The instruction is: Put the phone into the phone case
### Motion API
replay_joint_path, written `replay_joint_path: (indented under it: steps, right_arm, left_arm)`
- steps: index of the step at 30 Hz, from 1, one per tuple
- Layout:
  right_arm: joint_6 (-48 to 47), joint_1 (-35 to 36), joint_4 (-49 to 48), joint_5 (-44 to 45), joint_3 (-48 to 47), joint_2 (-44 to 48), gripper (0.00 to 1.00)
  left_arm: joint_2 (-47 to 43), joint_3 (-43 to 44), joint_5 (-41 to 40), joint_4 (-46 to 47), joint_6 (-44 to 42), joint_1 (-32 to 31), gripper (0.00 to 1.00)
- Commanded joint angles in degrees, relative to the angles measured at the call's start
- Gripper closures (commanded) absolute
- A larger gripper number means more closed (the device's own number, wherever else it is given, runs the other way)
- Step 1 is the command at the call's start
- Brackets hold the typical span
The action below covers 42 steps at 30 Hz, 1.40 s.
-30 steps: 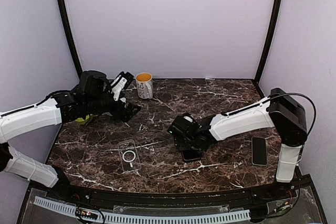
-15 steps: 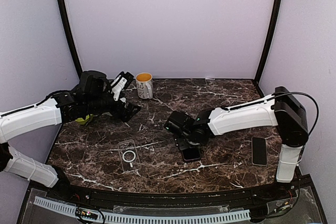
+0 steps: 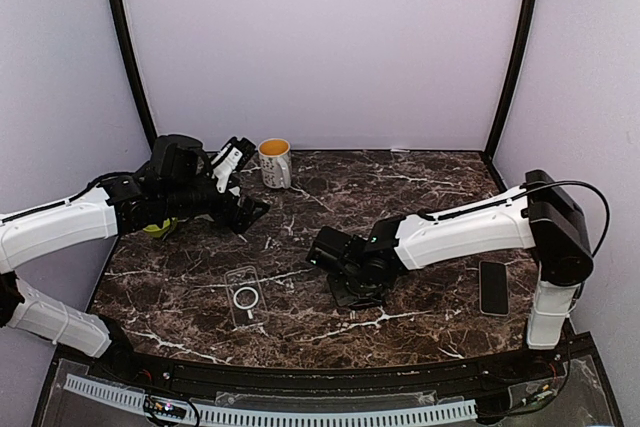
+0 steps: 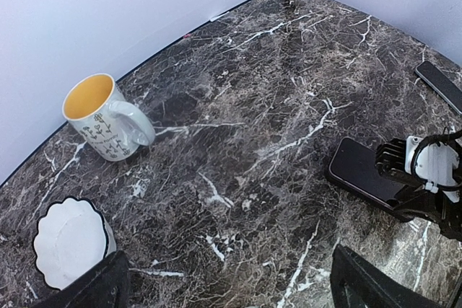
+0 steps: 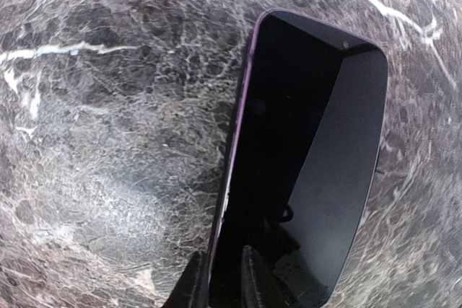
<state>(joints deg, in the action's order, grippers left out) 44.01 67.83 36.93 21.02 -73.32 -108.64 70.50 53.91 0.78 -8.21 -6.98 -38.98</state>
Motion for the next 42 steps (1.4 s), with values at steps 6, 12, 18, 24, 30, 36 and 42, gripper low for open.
replay_joint_path:
  steps: [6, 12, 18, 24, 30, 36, 42]
  right_arm:
    - [1.96, -0.07, -0.33, -3.02, 2.23, -1.95, 0.99]
    - [3.53, -0.92, -2.54, -4.36, 8.54, -1.55, 1.0]
    - [2.86, -0.6, -3.39, -6.63, 10.83, -4.03, 1.0]
    - [2.39, -0.95, -1.19, -7.27, 14.35, -2.54, 1.0]
    - [-2.02, -3.63, 3.26, -4.55, 3.59, 1.87, 1.0]
    - [-4.21, -8.54, 3.03, -2.32, 0.76, 5.86, 1.0]
    - [-4.22, -11.37, -0.13, -4.93, 4.44, 5.54, 0.94]
  left_arm:
    - [-1.32, -0.98, 0.5, 1.13, -0.92, 0.37, 0.01]
    - [-1.25, -0.98, 0.54, 1.13, -0.93, 0.36, 0.01]
    - [-1.29, -1.01, 0.42, 1.17, -1.14, 0.31, 0.01]
    - [-1.16, -1.02, 0.32, 1.17, -1.19, 0.37, 0.01]
    - [-0.86, -1.02, 0.35, 1.1, -1.18, 0.39, 0.01]
    - [-0.99, -1.0, 0.09, 1.09, -1.3, 0.34, 0.01]
    - [-0.92, -1.09, -0.08, 1.09, -1.44, 0.32, 0.01]
